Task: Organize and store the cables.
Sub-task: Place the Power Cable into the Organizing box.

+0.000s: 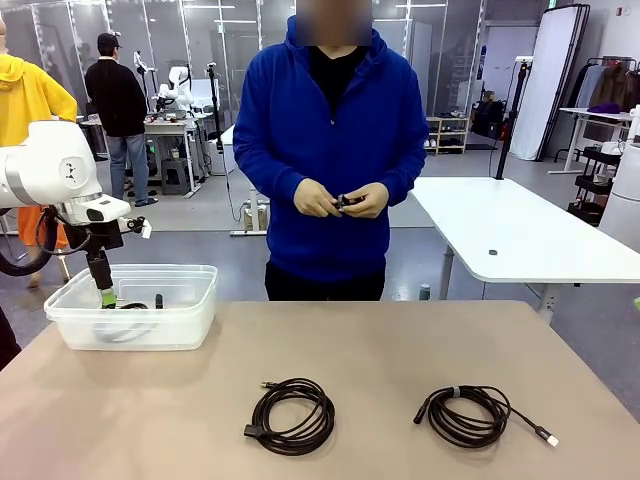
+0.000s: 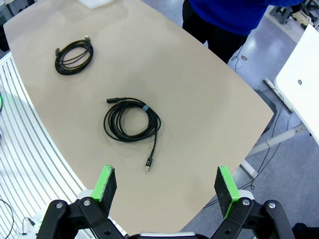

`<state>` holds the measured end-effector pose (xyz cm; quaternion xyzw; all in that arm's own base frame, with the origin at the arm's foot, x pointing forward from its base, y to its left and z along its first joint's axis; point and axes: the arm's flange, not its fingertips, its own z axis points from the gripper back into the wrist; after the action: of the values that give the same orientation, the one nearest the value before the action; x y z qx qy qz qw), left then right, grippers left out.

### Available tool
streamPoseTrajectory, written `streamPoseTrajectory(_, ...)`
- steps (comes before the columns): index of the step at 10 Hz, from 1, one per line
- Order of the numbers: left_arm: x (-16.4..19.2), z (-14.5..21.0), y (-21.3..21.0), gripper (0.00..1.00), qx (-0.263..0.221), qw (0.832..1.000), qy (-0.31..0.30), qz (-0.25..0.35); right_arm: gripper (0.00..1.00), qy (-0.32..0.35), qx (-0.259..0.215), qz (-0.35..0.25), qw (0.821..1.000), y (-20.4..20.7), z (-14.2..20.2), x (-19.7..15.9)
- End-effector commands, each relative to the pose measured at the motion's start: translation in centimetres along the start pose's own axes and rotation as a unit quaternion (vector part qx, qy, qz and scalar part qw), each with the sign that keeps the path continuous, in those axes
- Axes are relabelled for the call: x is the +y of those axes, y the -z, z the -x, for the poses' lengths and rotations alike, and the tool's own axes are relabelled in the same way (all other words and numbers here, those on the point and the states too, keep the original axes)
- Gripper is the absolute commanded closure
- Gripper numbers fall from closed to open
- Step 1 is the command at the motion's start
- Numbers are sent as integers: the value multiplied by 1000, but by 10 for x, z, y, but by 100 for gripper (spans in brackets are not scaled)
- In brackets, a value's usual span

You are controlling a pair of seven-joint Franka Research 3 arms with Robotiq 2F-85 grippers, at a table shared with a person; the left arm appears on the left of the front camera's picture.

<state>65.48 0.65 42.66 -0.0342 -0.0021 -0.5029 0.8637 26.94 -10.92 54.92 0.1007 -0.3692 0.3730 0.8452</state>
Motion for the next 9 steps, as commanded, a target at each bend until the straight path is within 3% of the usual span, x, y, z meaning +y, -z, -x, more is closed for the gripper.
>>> streamPoseTrajectory(1,1,2,0,0,1,1000,4,-1,0,-8,-1,-2,1000,-1,2,0)
streamPoseTrajectory(8,0,0,0,0,0,1000,0,0,0,-8,-1,-2,1000,-1,2,0)
streamPoseTrajectory(9,-8,3,-19,0,-19,1000,-3,-7,0,-8,-1,-2,1000,-1,2,0)
